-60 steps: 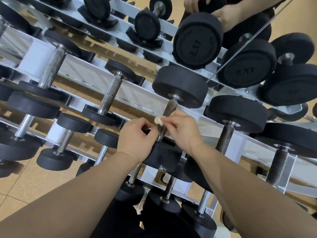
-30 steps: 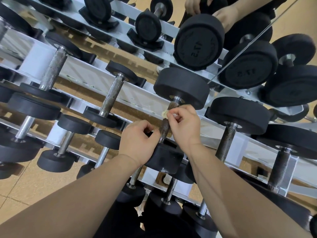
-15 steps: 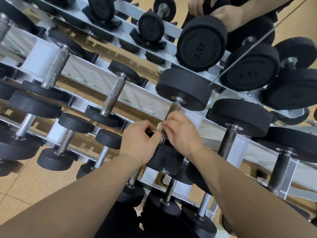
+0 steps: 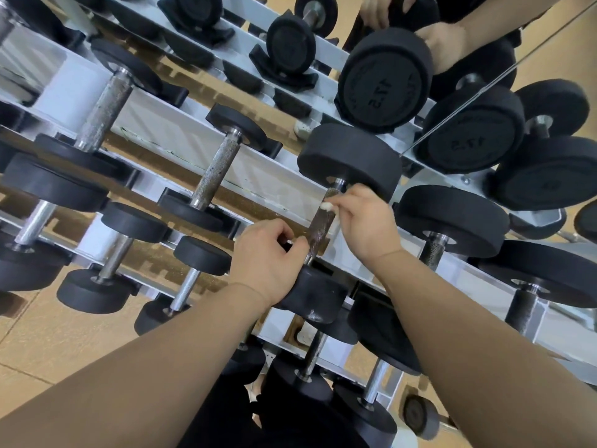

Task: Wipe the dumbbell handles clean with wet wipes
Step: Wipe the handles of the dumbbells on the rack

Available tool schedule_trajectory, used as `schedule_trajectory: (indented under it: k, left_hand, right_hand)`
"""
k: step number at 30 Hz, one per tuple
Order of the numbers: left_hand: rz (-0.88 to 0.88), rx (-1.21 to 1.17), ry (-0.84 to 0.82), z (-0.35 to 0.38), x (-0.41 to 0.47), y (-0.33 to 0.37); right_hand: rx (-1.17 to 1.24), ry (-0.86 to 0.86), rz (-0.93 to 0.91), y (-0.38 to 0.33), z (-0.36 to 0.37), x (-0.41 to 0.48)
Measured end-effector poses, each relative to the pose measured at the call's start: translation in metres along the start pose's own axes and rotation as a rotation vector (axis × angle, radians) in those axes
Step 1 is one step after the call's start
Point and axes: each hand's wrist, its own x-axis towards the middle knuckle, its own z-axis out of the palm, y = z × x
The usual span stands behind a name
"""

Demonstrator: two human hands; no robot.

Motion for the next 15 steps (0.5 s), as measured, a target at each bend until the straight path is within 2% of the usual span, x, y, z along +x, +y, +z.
schedule_trajectory:
  k: [3,7,11,15]
  left_hand:
    - [0.016,-0.001,-0.004,0.0,0.002,-0.003]
    - [0.034,0.003,-0.011,-0.001,0.002,-0.004]
    - [0.039,0.012,-0.047,-0.002,0.003,-0.004]
    - [0.011,-0.131,-0.041,-0.004,0.004,-0.01]
  right_hand:
    - [0.043,0.051,0.085,-0.017,0.005,-0.011]
    - [0.157,-0.114,0.077,-0.023,0.001,-0.037]
    - [0.083,-0.082,0.044,-0.026,-0.003,-0.021]
    - [-0.027,0.083,0.061,-0.023,-0.003,0.004]
